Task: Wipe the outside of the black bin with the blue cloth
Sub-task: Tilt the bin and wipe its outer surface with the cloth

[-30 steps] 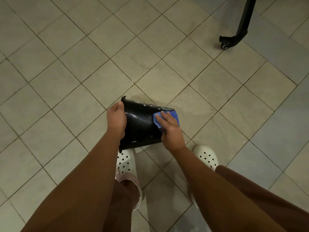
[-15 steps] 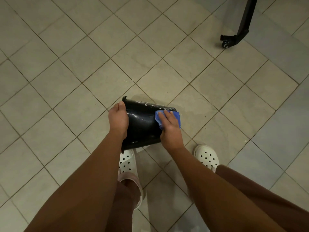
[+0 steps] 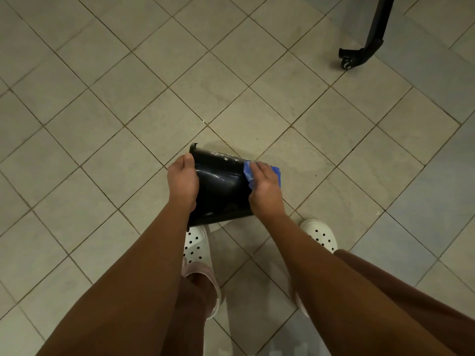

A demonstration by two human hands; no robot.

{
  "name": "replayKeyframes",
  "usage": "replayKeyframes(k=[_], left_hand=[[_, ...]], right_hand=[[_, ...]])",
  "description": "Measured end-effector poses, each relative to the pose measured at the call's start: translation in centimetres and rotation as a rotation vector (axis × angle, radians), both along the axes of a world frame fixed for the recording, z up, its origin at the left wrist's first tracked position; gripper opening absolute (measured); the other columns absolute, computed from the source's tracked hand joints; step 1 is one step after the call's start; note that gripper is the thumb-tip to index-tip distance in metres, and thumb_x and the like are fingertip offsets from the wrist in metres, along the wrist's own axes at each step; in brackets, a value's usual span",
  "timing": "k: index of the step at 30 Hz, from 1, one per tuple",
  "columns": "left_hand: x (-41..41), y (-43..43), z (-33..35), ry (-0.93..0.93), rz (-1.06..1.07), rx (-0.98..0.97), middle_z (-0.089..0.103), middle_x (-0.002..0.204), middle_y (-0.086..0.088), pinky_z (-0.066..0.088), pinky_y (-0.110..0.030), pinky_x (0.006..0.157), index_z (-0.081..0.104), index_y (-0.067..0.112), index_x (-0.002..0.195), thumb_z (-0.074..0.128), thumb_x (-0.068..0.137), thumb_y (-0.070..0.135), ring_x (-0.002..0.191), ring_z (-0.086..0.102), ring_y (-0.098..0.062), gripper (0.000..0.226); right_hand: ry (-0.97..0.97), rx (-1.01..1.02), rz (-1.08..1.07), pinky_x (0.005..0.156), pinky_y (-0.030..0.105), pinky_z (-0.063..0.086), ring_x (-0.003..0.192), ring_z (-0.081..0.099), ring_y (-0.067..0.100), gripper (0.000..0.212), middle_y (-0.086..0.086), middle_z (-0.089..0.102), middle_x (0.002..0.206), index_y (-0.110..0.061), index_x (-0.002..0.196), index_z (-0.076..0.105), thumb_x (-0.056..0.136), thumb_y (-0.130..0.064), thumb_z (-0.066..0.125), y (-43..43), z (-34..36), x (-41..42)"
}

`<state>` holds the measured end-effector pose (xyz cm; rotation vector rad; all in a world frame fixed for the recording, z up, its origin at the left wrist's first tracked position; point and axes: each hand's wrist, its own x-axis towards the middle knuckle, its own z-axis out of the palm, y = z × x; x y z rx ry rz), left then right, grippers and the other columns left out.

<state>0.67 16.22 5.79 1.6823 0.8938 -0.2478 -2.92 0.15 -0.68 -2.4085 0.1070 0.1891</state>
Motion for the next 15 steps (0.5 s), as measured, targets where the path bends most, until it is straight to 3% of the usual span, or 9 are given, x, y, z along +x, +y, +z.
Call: replayKeyframes(k=[2, 5, 11, 15], left_hand=[[-0.1, 0.0, -0.1, -0.008, -0.006, 0.002, 0.059, 0.102, -0.013, 0.043, -0.05, 0.104, 0.062, 0.011, 0.106, 0.037, 0.102, 0.034, 0.103, 0.057, -0.028, 0.034], [-0.1, -0.2, -0.1, -0.019, -0.026, 0.003, 0.058, 0.098, -0.011, 0.043, -0.05, 0.103, 0.062, 0.015, 0.097, 0.037, 0.102, 0.034, 0.1, 0.056, -0.028, 0.032], [-0.1, 0.0, -0.2, -0.038, -0.036, 0.006, 0.056, 0.09, -0.007, 0.044, -0.046, 0.101, 0.059, 0.021, 0.086, 0.038, 0.102, 0.034, 0.096, 0.056, -0.026, 0.03], [-0.2, -0.1, -0.4, -0.048, -0.048, 0.014, 0.055, 0.087, -0.005, 0.044, -0.043, 0.098, 0.059, 0.016, 0.089, 0.037, 0.103, 0.033, 0.089, 0.055, -0.02, 0.031]], right_hand=[[0.117, -0.012, -0.118, 0.113, 0.032, 0.022, 0.134, 0.029, 0.025, 0.061, 0.009, 0.037, 0.144, -0.009, 0.14, 0.037, 0.083, 0.005, 0.054, -0.9, 0.2, 0.4], [0.237, -0.035, -0.254, 0.109, 0.033, 0.029, 0.13, 0.028, 0.026, 0.068, 0.009, 0.031, 0.143, -0.015, 0.142, 0.031, 0.081, 0.004, 0.056, -1.0, 0.7, -0.5], [0.05, -0.069, -0.028, 0.107, 0.037, 0.035, 0.126, 0.034, 0.03, 0.063, 0.015, 0.041, 0.137, -0.007, 0.135, 0.044, 0.075, 0.008, 0.057, 0.5, 1.0, -0.9], [0.151, -0.069, -0.062, 0.105, 0.033, 0.035, 0.124, 0.034, 0.027, 0.063, 0.011, 0.039, 0.138, -0.011, 0.138, 0.039, 0.079, 0.005, 0.055, -1.3, 0.8, 0.5]])
